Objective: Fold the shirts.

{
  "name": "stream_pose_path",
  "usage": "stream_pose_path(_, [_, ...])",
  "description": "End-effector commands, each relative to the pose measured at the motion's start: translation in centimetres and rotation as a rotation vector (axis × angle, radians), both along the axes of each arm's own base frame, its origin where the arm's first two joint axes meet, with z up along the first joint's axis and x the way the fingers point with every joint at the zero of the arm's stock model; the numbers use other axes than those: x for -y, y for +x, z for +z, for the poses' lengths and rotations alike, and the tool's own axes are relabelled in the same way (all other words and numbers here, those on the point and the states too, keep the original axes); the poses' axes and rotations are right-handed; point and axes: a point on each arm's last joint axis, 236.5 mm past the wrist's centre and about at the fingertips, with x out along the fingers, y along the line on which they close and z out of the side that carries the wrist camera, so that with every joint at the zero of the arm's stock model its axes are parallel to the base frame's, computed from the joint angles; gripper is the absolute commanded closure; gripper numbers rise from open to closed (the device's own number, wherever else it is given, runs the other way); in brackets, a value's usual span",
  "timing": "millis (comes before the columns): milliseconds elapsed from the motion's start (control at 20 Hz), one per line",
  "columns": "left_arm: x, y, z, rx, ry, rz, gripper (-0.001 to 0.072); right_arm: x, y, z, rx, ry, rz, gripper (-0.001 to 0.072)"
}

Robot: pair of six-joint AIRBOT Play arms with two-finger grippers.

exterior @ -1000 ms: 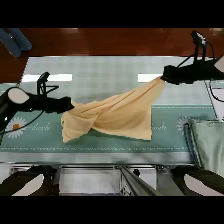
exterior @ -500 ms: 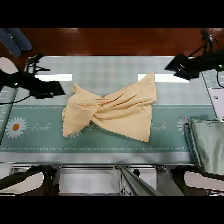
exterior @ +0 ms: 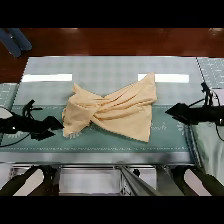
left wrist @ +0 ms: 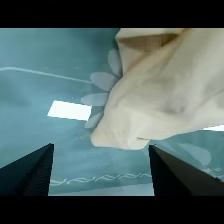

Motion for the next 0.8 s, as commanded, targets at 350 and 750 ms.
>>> stream_pose_path(350, [5.0, 3.1, -1.7, 0.244, -0.118, 0.057, 0.0015, -2.9, -7.9, -4.9, -0.162, 0.065, 0.017, 0.0096])
stream_pose_path(750, [5.4, 4.8, 0.4, 0.304, -0.130, 0.014, 0.0681, -3.2, -9.9, -6.1, -0.239, 0.069, 0.021, 0.0096])
